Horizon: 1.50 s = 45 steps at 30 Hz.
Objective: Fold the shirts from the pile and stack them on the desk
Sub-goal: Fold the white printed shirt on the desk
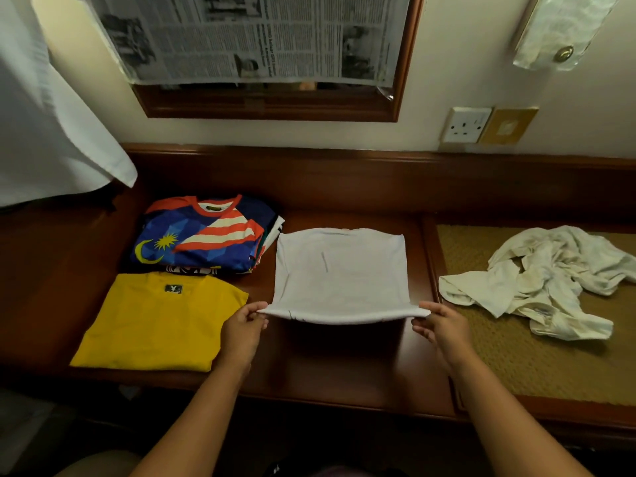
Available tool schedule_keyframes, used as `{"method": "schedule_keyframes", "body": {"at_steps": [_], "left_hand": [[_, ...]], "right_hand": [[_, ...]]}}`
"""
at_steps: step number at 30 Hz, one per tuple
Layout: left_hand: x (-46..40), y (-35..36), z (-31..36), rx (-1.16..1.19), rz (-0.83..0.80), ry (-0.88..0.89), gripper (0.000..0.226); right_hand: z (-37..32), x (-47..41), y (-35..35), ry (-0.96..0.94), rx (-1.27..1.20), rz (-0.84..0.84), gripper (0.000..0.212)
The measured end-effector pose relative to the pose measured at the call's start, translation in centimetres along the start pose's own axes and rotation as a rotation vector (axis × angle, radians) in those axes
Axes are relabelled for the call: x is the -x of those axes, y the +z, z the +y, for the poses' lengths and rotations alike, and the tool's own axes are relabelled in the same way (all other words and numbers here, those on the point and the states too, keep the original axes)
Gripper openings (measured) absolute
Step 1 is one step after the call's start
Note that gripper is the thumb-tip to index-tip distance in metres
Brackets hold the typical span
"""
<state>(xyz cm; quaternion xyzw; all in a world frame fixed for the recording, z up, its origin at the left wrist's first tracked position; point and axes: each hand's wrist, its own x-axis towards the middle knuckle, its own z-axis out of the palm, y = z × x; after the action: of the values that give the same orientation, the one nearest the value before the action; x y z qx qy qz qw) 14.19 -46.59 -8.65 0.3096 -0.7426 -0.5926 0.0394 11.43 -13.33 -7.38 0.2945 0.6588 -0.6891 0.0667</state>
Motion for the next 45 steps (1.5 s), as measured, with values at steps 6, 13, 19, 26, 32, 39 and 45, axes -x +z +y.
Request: {"method": "schedule_keyframes", "body": {"at_steps": [6, 13, 19, 26, 32, 39, 45], "left_hand": [[-1.9, -0.2, 2.3, -0.269, 0.025, 0.183, 0.008], [-7.2, 2.4, 5.3, -0.413, 0.041, 0.297, 0.01], [-14.5, 5.6, 6.2, -0.389, -0.054, 0.208, 0.015], [-21.7, 9.2, 6.3, -0.407, -0.11, 0.202, 0.016], [-26.0, 11.6, 6.2, -0.455, -0.131, 0.175, 0.015], [-29.6, 13.3, 4.7, -0.63, -0.151, 0.3, 0.015], [-30.6, 14.3, 4.0, -0.656, -0.13, 0.302, 0.015]], "right_hand": [[-2.3, -1.3, 0.1, -0.146, 0.12, -0.043, 0.018], [-5.0, -5.6, 1.7, -0.275, 0.413, 0.018, 0.014], [-7.4, -11.8, 4.7, -0.201, 0.462, 0.004, 0.012], [-7.4, -19.7, 8.1, -0.088, 0.5, 0.018, 0.015], [-7.0, -24.9, 10.8, 0.002, 0.469, 0.076, 0.011], [-6.3, -28.8, 12.2, 0.033, 0.625, 0.068, 0.009], [-6.5, -29.0, 13.0, 0.022, 0.724, 0.077, 0.011]]}}
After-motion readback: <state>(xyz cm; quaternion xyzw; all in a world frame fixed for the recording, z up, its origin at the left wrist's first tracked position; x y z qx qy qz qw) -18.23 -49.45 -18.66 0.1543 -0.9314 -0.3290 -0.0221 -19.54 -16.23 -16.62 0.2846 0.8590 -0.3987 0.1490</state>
